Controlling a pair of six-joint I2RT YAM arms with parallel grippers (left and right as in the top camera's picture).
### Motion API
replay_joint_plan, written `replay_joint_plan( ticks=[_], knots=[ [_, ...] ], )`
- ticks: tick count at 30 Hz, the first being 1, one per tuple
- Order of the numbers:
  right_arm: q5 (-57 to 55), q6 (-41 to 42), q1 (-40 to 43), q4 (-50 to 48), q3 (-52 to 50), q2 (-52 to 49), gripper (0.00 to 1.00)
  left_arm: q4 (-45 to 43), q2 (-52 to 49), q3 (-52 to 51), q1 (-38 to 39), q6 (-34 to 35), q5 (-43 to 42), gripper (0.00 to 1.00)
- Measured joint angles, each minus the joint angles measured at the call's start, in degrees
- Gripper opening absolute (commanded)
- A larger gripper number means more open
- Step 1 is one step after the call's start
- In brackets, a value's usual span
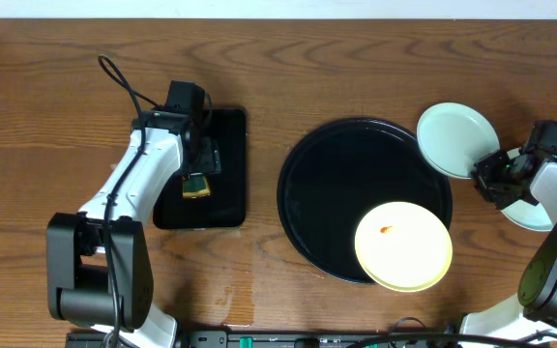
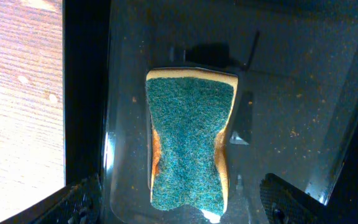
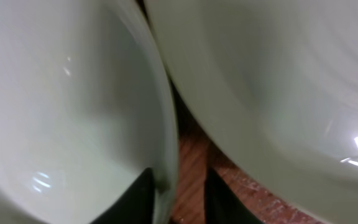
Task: Clean dirty plates on tray and stack at the side
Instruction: 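Carry the blue plate right and stack it on the other blue plate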
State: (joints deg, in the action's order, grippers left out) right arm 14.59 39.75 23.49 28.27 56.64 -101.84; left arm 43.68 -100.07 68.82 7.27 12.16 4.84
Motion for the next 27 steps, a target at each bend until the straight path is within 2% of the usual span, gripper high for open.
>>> replay_joint_plan(
  ticks=[2,10,14,18,22,27],
  knots=[
    [0.24,0.48,0.0,-0.33,0.0,0.0,0.01,0.0,0.0,0.0,0.0,0.0,0.0,0.83],
    [0.81,0.24,0.02,-1.77,0.09,0.0,0.01,0.0,0.0,0.0,0.0,0.0,0.0,0.83],
    [1.29,-3.21,0.0,-4.24,0.09,1.07,0.01,0.0,0.0,0.0,0.0,0.0,0.0,0.83],
    [-0.5,-7.91,0.0,-4.52,0.07,6.4,0.01,0.0,0.0,0.0,0.0,0.0,0.0,0.83],
    [-6.88,-11.43,0.24,0.02,0.28,13.66,0.01,0.0,0.0,0.0,0.0,0.0,0.0,0.83],
    [-15.58,-11.3,3.06,9.88,0.48,15.96,0.01,0.0,0.0,0.0,0.0,0.0,0.0,0.83]
  ],
)
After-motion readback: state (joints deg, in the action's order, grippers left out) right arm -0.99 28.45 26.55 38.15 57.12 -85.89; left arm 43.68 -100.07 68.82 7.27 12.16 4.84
